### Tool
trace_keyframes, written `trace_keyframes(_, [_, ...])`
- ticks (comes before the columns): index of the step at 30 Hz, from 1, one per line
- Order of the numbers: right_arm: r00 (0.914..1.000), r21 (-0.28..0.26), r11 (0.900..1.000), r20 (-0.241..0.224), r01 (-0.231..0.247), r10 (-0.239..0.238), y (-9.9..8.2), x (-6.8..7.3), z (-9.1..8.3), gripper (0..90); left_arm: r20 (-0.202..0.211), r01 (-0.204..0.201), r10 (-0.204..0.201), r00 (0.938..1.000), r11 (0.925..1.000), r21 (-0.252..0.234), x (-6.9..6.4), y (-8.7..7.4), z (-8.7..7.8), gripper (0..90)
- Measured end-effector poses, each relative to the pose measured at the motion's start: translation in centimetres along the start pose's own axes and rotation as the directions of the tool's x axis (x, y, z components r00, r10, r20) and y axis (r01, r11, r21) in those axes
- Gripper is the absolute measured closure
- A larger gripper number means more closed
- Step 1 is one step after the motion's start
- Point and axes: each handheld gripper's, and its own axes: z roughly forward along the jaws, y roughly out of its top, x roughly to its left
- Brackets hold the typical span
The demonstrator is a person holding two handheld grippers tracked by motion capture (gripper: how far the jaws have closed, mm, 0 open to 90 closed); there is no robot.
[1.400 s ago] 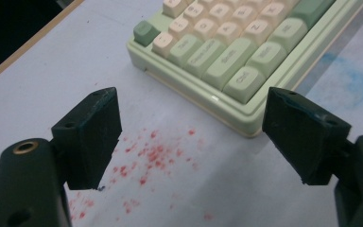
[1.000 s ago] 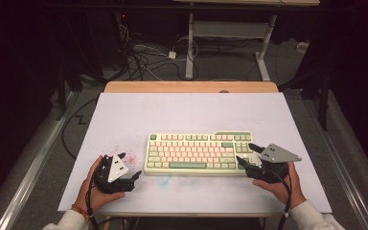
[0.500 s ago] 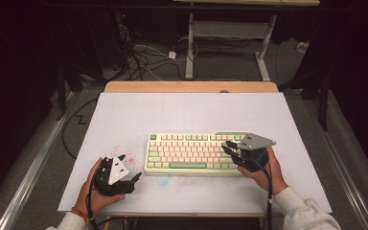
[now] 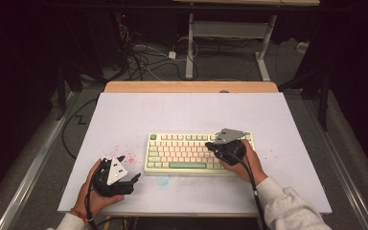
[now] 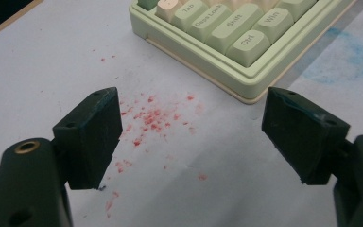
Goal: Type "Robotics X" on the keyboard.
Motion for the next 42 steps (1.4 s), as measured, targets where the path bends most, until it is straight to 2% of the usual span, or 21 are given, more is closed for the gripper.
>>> trace_keyframes(14, [1.0, 0.043, 0.9991, -0.008, 0.003, -0.003, 0.2, 0.0, 1.9, 90.0, 0.008, 0.001, -0.001, 1.0, 1.0, 0.007, 0.0, -0.1, 0.1, 19.5])
trace_keyframes(16, [1.0, 0.054, 0.9985, -0.005, 0.008, -0.008, 0.2, -0.1, 2.0, 90.0, 0.004, -0.011, 0.011, 0.9999, 0.9999, 0.004, 0.0, -0.1, 0.1, 19.5])
trace_keyframes(18, [1.0, 0.062, 0.9981, -0.004, 0.008, -0.008, 0.1, -0.1, 2.3, 90.0, 0.005, -0.001, 0.001, 1.0, 0.9999, 0.011, -0.1, -0.1, 0.1, 19.5])
trace_keyframes(20, [1.0, 0.063, 0.998, -0.003, 0.003, -0.003, 0.1, -0.1, 2.4, 90.0, 0.001, 0.001, -0.001, 1.0, 1.0, -0.003, 0.1, -0.1, 0.0, 19.7])
trace_keyframes(25, [1.0, 0.065, 0.9979, 0.002, 0.003, -0.003, 0.0, -0.2, 2.3, 90.0, 0.008, 0.004, -0.004, 1.0, 1.0, 0.009, 0.0, -0.1, 0.1, 19.8])
trace_keyframes(29, [1.0, 0.061, 0.9981, 0.003, 0.004, -0.004, 0.0, -0.2, 2.3, 90.0, 0.0, 0.0, 0.0, 1.0, 1.0, -0.006, 0.1, 0.0, 0.1, 19.8])
trace_keyframes(30, [1.0, 0.063, 0.998, 0.008, 0.004, -0.005, 0.0, -0.2, 2.3, 90.0, 0.004, 0.009, -0.009, 1.0, 1.0, 0.0, 0.1, 0.0, 0.1, 19.8])
trace_keyframes(33, [0.9999, 0.088, 0.996, 0.005, 0.012, -0.012, -0.1, -0.3, 2.5, 90.0, 0.0, 0.008, -0.008, 1.0, 0.9999, -0.008, 0.2, 0.0, 0.1, 19.8])
trace_keyframes(37, [0.9999, 0.078, 0.9969, -0.003, 0.013, -0.013, -0.1, -0.2, 2.4, 90.0, 0.001, 0.006, -0.006, 1.0, 1.0, -0.005, 0.2, -0.1, 0.1, 19.9])
trace_keyframes(42, [1.0, 0.035, 0.9994, 0.0, -0.004, 0.004, 0.1, -0.3, 1.6, 90.0, -0.002, 0.004, -0.004, 1.0, 1.0, -0.005, 0.2, -0.1, 0.1, 19.9])
